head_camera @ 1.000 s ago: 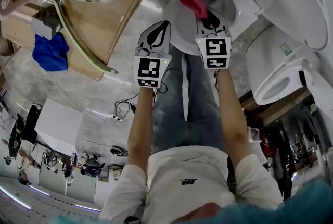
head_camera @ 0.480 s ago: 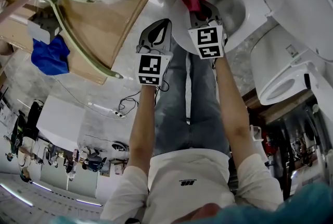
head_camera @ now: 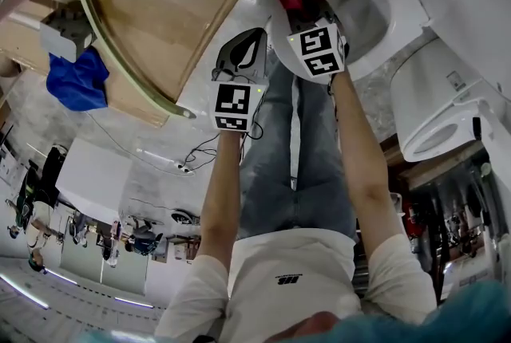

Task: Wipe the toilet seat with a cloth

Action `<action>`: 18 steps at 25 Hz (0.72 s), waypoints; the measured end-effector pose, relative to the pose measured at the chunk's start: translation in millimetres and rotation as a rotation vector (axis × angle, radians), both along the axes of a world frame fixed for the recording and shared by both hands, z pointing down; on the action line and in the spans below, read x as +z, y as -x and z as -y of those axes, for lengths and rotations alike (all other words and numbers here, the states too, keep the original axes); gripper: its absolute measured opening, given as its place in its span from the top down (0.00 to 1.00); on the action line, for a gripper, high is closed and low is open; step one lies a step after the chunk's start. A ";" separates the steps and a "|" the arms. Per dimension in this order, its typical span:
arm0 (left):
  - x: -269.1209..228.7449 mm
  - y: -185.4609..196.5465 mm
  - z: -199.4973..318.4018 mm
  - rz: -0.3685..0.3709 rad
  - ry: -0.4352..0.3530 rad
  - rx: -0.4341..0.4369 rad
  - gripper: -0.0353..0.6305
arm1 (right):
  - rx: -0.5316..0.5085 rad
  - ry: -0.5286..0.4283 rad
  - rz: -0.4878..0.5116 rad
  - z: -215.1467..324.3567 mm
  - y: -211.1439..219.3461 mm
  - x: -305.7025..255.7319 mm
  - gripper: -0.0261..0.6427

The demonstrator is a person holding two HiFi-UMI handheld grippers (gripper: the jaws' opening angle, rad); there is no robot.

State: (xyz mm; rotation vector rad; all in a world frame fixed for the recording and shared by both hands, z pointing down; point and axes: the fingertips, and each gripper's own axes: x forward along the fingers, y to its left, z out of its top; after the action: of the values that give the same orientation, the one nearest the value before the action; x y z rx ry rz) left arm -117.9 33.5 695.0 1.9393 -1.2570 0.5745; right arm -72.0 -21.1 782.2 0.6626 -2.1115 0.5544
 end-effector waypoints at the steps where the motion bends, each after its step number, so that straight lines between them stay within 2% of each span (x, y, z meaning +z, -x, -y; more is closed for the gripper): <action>1: 0.8 1.1 -1.4 0.001 0.002 -0.003 0.93 | -0.014 0.018 0.003 -3.9 2.1 4.0 0.93; 18: 7.8 7.8 -33.5 -0.001 0.048 -0.033 0.93 | -0.102 0.087 0.031 -47.3 17.6 11.1 0.93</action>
State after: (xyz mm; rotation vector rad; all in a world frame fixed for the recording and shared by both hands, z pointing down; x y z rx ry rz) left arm -125.6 67.1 702.8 1.8762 -1.2612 0.5823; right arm -89.6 26.2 793.3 0.4969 -2.1240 0.5994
